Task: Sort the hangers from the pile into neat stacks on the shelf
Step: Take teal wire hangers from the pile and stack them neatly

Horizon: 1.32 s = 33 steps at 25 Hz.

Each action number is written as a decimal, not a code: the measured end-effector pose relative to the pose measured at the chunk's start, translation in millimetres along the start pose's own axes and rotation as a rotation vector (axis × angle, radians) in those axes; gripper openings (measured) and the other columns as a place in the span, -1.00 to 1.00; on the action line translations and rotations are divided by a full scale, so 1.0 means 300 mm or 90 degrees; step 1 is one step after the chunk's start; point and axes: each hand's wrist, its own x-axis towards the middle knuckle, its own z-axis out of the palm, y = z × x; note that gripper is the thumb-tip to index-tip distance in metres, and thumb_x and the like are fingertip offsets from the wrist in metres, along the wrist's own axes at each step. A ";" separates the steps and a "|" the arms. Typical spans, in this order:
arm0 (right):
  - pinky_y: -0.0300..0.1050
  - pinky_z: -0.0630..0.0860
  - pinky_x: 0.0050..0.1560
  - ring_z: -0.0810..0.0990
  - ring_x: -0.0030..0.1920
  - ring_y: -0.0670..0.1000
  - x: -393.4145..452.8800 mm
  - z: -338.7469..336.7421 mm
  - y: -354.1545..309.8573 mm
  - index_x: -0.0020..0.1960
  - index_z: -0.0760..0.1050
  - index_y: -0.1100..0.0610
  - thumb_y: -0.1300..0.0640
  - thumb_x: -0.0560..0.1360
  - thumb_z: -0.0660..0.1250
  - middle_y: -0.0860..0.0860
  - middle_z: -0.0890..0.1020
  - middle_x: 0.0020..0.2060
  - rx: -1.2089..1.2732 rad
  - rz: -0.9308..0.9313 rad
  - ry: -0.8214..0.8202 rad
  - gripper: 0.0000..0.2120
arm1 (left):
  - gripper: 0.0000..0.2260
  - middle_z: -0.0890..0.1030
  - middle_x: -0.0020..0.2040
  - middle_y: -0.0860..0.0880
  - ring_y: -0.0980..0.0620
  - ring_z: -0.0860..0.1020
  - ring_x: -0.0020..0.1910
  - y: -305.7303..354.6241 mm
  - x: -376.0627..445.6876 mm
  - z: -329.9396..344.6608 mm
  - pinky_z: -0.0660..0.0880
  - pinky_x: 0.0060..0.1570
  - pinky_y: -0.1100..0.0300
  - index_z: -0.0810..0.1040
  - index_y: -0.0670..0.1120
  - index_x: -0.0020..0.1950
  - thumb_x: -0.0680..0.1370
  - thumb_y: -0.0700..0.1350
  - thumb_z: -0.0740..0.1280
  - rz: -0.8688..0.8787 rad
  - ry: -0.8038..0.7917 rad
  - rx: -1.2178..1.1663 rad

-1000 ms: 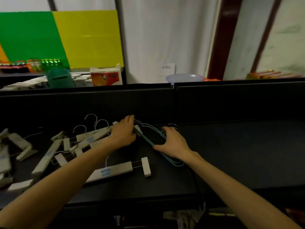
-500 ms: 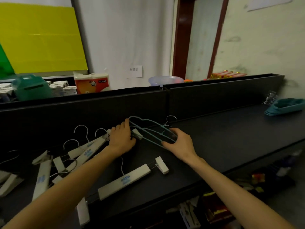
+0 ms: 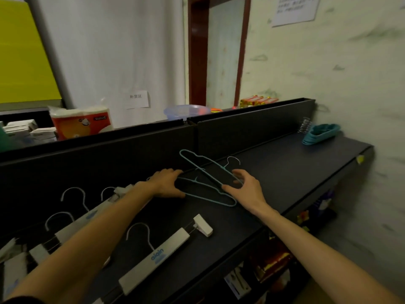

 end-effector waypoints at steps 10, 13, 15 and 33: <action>-0.32 0.54 -0.06 0.61 0.02 -0.20 0.084 -0.297 0.120 0.35 0.46 0.07 -0.01 0.50 0.47 -0.10 0.60 0.13 0.065 0.004 0.120 -0.53 | -0.23 0.47 0.26 -0.01 0.04 0.53 0.12 0.172 0.130 -0.052 0.57 0.06 0.10 0.44 0.00 0.44 0.35 0.36 0.49 0.030 0.266 -0.105; -0.14 0.59 0.03 0.62 0.04 -0.12 0.129 -0.424 0.222 0.38 0.44 0.08 -0.02 0.56 0.38 -0.13 0.60 0.09 0.037 -0.010 0.150 -0.57 | -0.21 0.49 0.22 -0.02 0.04 0.54 0.06 0.352 0.220 -0.050 0.58 0.00 0.11 0.47 -0.04 0.41 0.34 0.39 0.48 0.026 0.337 -0.129; -0.09 0.57 0.05 0.60 0.04 -0.12 0.166 -0.544 0.312 0.45 0.34 0.07 -0.05 0.59 0.34 -0.14 0.55 0.13 0.000 -0.018 0.148 -0.52 | -0.21 0.49 0.19 -0.01 0.06 0.54 0.03 0.498 0.302 -0.047 0.58 -0.03 0.10 0.48 -0.05 0.40 0.34 0.42 0.46 0.025 0.362 -0.157; -0.02 0.55 0.19 0.53 0.26 0.05 0.793 -1.673 1.080 0.54 0.29 0.10 -0.18 0.33 0.44 -0.01 0.42 0.40 -0.514 -0.194 0.029 -0.14 | -0.10 0.60 0.06 0.01 0.04 0.60 -0.06 1.655 1.205 -0.177 0.55 -0.20 0.11 0.56 -0.05 0.31 0.24 0.61 0.32 -0.116 0.478 -0.458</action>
